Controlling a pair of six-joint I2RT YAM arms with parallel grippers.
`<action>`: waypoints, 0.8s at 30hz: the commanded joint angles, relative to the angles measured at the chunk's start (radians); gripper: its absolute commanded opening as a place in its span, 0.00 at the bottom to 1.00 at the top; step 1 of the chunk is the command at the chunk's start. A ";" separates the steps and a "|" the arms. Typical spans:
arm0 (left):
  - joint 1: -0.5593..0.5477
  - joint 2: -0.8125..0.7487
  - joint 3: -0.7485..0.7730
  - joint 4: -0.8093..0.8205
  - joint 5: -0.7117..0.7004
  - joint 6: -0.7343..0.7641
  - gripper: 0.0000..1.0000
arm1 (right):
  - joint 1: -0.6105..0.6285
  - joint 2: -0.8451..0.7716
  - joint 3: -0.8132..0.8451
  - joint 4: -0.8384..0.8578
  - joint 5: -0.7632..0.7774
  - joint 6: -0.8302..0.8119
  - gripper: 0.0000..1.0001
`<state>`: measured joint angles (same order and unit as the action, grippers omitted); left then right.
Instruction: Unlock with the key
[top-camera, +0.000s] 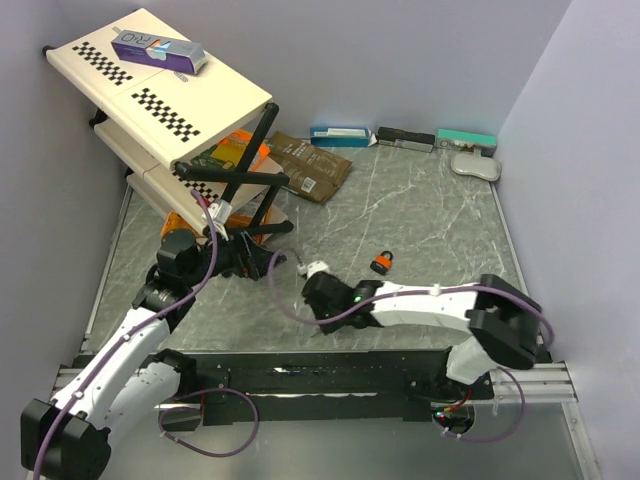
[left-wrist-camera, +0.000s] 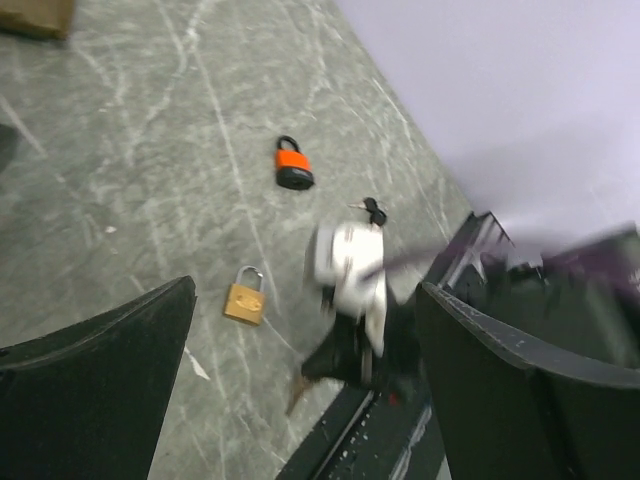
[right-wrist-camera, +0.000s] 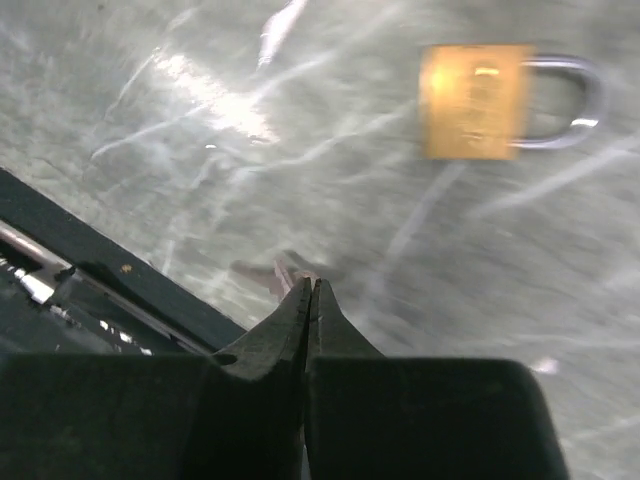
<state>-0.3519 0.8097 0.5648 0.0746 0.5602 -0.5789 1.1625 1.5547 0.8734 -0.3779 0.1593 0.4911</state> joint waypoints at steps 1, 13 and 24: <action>-0.047 -0.012 0.020 0.060 0.063 0.021 0.95 | -0.089 -0.171 -0.066 0.108 -0.092 -0.014 0.00; -0.335 0.080 0.035 0.195 0.083 0.063 0.94 | -0.345 -0.507 -0.203 0.277 -0.420 -0.026 0.00; -0.430 0.243 0.047 0.258 -0.020 0.062 0.87 | -0.388 -0.581 -0.177 0.237 -0.445 0.023 0.00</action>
<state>-0.7643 1.0496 0.5850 0.2325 0.5739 -0.5282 0.7895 1.0004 0.6781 -0.1566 -0.2607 0.4835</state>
